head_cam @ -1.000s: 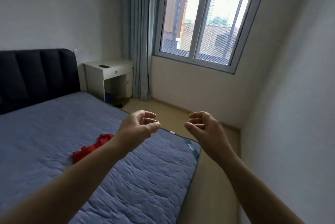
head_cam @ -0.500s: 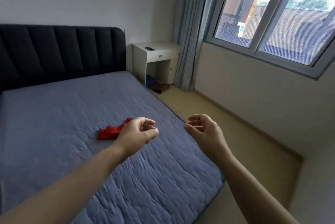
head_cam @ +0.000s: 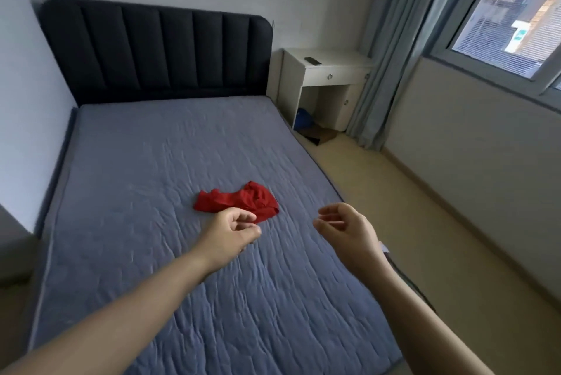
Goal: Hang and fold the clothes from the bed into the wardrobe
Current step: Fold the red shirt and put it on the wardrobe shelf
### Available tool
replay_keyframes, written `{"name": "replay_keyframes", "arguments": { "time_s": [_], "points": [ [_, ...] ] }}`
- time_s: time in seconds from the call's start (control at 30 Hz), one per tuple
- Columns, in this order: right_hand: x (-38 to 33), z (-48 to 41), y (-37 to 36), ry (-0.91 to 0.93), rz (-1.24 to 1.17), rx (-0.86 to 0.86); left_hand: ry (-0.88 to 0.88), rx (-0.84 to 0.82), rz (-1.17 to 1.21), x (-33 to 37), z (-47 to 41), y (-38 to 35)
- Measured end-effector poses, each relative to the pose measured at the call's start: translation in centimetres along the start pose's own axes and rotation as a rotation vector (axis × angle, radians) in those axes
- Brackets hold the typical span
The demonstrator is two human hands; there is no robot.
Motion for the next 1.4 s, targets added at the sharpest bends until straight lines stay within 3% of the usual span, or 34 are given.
{"name": "replay_keyframes", "arguments": {
  "time_s": [0.27,0.57,1.03,1.4],
  "points": [
    [4.6,-10.6,0.8,0.044,0.03,-0.173,0.078,0.162,0.007,-1.8,-7.4,-0.4],
    [14.4,-24.2,0.3,0.066,0.168,-0.407,0.248,0.45,0.093,-10.3,-16.6,-4.9],
    [38.2,-37.9,-16.4,0.079,0.412,-0.535,0.369,0.522,-0.143,-37.4,-30.8,-3.5],
    [46.9,-48.2,-29.4,0.172,0.575,-0.519,0.339,0.554,-0.116,-51.8,-39.4,0.3]
  ]
}}
Point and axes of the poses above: each hand's wrist, its own z-axis away from the middle knuckle, its own y-axis out of the back of the hand, x = y × z, the point moved 3 cm from there along -z, towards the middle knuckle, and after that the axes turned 12 degrees about -x, right-handed, at the moved point
